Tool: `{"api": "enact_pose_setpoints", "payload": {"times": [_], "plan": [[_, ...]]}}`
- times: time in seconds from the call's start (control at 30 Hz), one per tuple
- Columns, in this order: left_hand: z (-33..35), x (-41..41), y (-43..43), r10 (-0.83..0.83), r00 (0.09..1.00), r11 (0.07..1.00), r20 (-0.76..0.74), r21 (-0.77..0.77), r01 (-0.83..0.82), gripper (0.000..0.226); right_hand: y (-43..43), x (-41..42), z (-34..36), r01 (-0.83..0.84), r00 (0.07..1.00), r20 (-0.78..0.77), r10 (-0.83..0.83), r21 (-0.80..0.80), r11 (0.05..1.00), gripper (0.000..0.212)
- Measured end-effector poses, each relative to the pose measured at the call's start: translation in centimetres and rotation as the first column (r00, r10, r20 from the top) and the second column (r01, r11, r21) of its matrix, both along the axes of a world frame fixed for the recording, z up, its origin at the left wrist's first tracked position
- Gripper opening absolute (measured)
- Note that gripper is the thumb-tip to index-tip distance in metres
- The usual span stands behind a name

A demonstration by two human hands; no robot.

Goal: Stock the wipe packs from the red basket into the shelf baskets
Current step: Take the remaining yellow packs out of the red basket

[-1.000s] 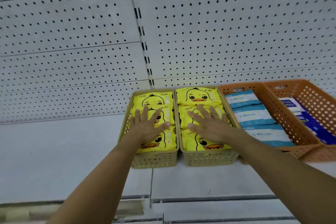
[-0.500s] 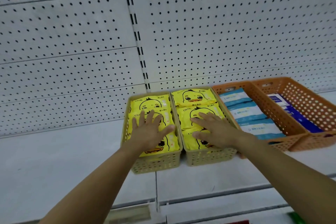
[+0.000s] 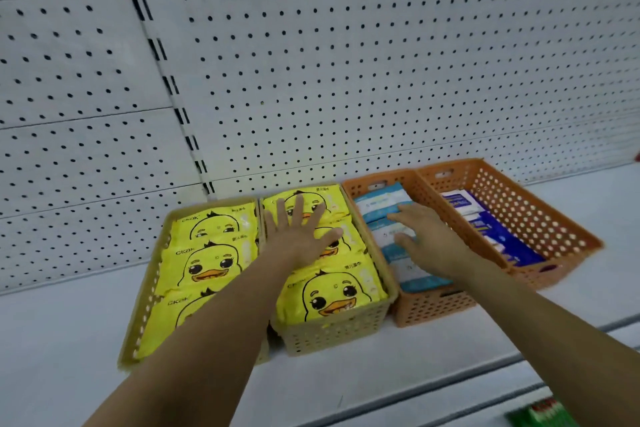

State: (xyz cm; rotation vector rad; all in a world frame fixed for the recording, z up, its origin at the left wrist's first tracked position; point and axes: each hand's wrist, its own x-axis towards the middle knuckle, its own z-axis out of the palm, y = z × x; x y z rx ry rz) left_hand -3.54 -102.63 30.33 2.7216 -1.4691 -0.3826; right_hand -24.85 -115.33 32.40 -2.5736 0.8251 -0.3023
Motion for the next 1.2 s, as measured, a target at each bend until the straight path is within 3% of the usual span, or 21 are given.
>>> {"api": "enact_pose_setpoints", "payload": {"times": [0.23,0.37,0.53,0.63,0.7,0.77,0.8,0.83,0.9,1.0,1.1,1.2], "plan": [[-1.3,-0.1,-0.4,0.043,0.997,0.999,0.064,-0.034,-0.041,0.080,-6.1,3.2,-2.7,-0.184,0.936,-0.324,0.136,-0.122,0.975,0.073],[-1.5,-0.4,-0.5,0.074,0.992,0.997,0.101,-0.033,-0.071,0.079,-7.7,4.1,-4.4,-0.265,0.877,-0.424,0.228,-0.029,0.964,0.076],[-0.1,-0.9,-1.1,0.110,0.989,0.990,0.103,0.080,-0.118,0.092,-8.1,4.4,-3.3,-0.313,0.808,-0.518,0.279,0.024,0.950,0.076],[1.0,-3.3,-2.7,0.210,0.978,0.963,0.014,-0.175,-0.204,0.098,-8.5,2.2,-2.3,-0.403,0.846,-0.385,0.367,-0.012,0.915,0.073],[1.6,-6.4,-4.3,0.119,0.990,0.951,0.076,-0.294,-0.092,0.101,-9.7,-0.4,-1.4,-0.379,0.925,-0.107,0.365,-0.190,0.906,0.063],[1.9,-9.7,-6.5,-0.035,0.991,0.961,0.132,-0.266,0.070,0.090,-12.1,-2.7,-0.3,-0.247,0.939,0.155,0.306,-0.311,0.918,0.051],[1.8,-11.1,-7.6,-0.107,0.985,0.970,0.137,-0.201,0.133,0.086,-13.7,-3.7,0.2,-0.187,0.944,0.205,0.258,-0.314,0.931,0.046],[1.6,-12.3,-8.7,-0.161,0.979,0.977,0.124,-0.121,0.176,0.085,-15.5,-4.8,0.4,-0.151,0.962,0.178,0.205,-0.280,0.948,0.044],[0.7,-13.7,-10.5,-0.193,0.980,0.981,0.046,0.010,0.193,0.091,-18.8,-6.5,-0.5,-0.151,0.987,-0.075,0.143,-0.123,0.981,0.050],[-1.1,-14.6,-12.4,-0.113,0.991,0.984,-0.073,0.130,0.122,0.098,-20.9,-8.1,-3.0,-0.220,0.856,-0.448,0.258,0.136,0.966,0.070],[-2.2,-15.3,-13.3,-0.086,0.996,0.970,-0.028,0.227,0.090,0.098,-20.6,-8.4,-4.4,-0.236,0.755,-0.561,0.339,0.250,0.939,0.082],[-2.0,-15.7,-13.7,-0.062,0.998,0.967,0.000,0.249,0.060,0.095,-20.1,-8.2,-4.3,-0.251,0.731,-0.592,0.339,0.229,0.940,0.083]]}}
